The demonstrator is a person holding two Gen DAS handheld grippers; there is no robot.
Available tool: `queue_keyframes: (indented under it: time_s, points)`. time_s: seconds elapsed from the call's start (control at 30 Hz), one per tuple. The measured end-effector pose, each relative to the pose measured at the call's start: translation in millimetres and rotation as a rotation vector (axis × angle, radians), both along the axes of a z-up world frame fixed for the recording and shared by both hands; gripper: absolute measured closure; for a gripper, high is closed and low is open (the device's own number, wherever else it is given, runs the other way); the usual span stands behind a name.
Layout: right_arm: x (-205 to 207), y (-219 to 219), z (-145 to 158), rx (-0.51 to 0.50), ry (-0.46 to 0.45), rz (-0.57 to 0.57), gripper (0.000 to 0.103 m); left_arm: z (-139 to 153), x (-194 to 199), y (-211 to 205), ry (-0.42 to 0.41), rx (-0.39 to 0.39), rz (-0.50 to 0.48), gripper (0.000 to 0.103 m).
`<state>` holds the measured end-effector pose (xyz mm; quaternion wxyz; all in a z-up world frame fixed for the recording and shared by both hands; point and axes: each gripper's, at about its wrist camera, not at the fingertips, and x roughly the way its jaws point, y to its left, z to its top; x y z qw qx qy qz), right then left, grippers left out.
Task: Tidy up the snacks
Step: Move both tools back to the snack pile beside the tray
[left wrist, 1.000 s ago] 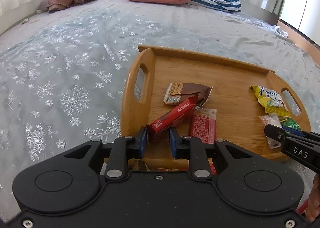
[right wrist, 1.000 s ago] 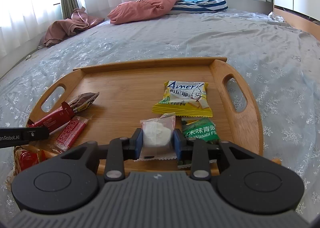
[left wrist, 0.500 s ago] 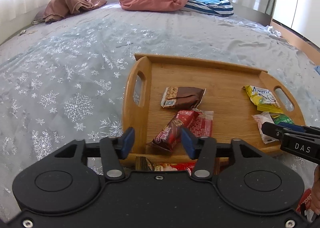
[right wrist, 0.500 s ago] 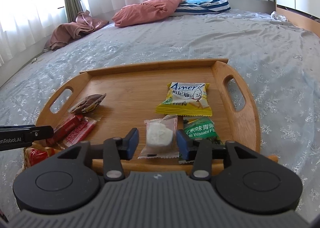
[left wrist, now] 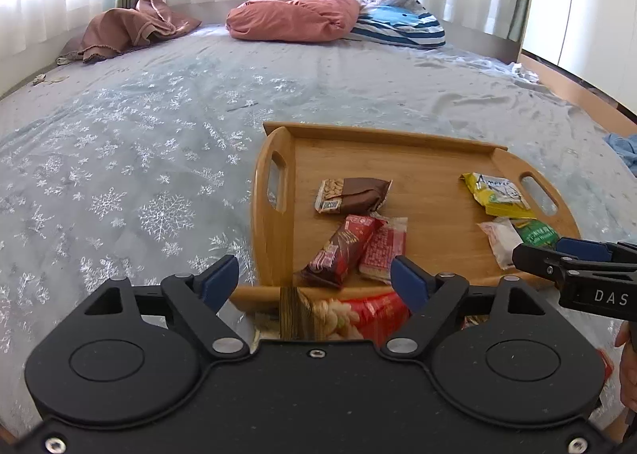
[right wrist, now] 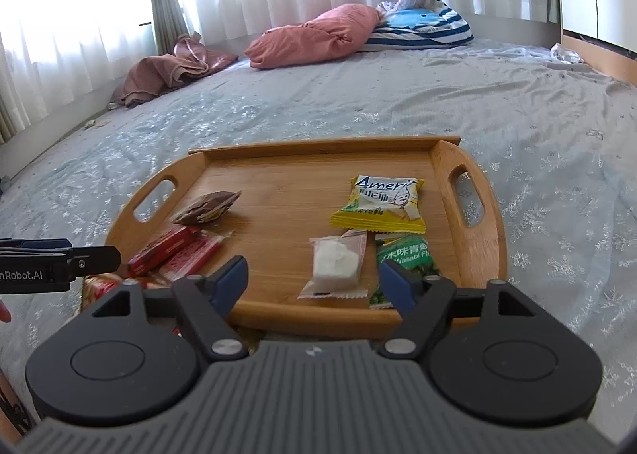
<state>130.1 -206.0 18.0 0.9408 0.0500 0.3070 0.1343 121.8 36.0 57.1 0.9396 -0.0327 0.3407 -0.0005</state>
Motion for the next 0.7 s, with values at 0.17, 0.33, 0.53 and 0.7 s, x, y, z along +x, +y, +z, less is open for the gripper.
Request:
queue_keyframes:
  time_s: [0.17,0.33,0.53,0.7]
  points:
    - [-16,3,1,-0.008,-0.016,0.025,0.014,0,-17,3,-0.026,-0.012,-0.025,0.01]
    - [-32,10,2,-0.028,-0.043,0.068,0.01,-3,-31,9,-0.049,0.007,-0.037,0.007]
    - [-49,19,-1,-0.046,-0.071,0.119,0.005,-10,-44,21,-0.049,0.026,-0.026,0.006]
    - [-61,26,-7,-0.057,-0.077,0.148,0.002,-21,-50,29,-0.032,0.041,-0.013,0.006]
